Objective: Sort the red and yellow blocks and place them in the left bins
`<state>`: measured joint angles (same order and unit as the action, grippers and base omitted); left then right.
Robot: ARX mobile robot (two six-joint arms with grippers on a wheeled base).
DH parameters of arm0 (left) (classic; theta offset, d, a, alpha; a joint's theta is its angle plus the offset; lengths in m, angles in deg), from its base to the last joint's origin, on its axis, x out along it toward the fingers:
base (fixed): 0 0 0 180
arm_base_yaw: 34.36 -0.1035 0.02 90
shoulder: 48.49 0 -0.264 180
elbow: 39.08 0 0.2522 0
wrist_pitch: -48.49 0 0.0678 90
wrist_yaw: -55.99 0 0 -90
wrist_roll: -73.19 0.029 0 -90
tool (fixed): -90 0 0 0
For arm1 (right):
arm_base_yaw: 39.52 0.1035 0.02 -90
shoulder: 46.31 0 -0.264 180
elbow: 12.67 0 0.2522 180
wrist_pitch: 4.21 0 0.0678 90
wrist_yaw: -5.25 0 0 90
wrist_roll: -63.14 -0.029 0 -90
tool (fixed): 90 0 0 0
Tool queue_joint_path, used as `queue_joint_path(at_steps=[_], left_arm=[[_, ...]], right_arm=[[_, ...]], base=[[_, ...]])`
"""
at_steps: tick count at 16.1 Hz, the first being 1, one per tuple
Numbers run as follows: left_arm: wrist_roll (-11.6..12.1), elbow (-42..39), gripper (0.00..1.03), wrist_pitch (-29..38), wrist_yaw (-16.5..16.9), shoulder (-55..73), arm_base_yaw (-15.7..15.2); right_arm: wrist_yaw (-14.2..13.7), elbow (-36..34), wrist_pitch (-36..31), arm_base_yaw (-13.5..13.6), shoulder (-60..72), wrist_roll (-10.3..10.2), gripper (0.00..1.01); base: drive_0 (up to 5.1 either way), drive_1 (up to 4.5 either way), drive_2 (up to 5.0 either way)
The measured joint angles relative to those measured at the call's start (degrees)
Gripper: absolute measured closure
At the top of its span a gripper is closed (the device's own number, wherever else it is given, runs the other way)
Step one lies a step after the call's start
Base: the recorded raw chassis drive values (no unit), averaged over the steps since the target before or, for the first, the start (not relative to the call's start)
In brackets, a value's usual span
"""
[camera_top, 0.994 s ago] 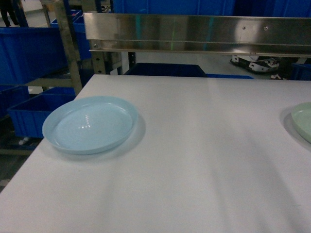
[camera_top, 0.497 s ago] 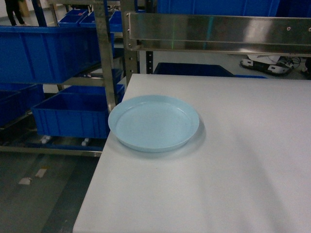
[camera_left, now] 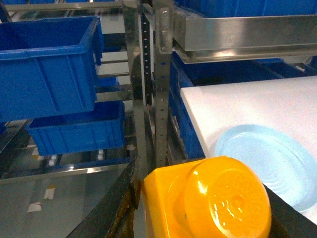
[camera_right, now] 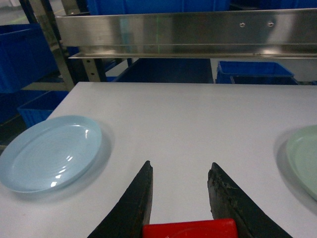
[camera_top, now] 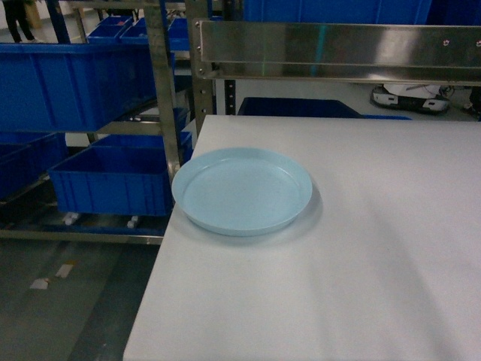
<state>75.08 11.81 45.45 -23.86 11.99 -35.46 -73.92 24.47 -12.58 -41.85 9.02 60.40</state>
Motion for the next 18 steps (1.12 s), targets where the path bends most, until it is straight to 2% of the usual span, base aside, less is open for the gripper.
queue_joint_path(at_steps=[18], left_arm=[[-0.02, 0.00, 0.56, 0.02, -0.22, 0.00, -0.17]], right_arm=[[0.07, 0.00, 0.07, 0.02, 0.02, 0.00, 0.73]], base=[[-4.9, 2.48, 2.5]])
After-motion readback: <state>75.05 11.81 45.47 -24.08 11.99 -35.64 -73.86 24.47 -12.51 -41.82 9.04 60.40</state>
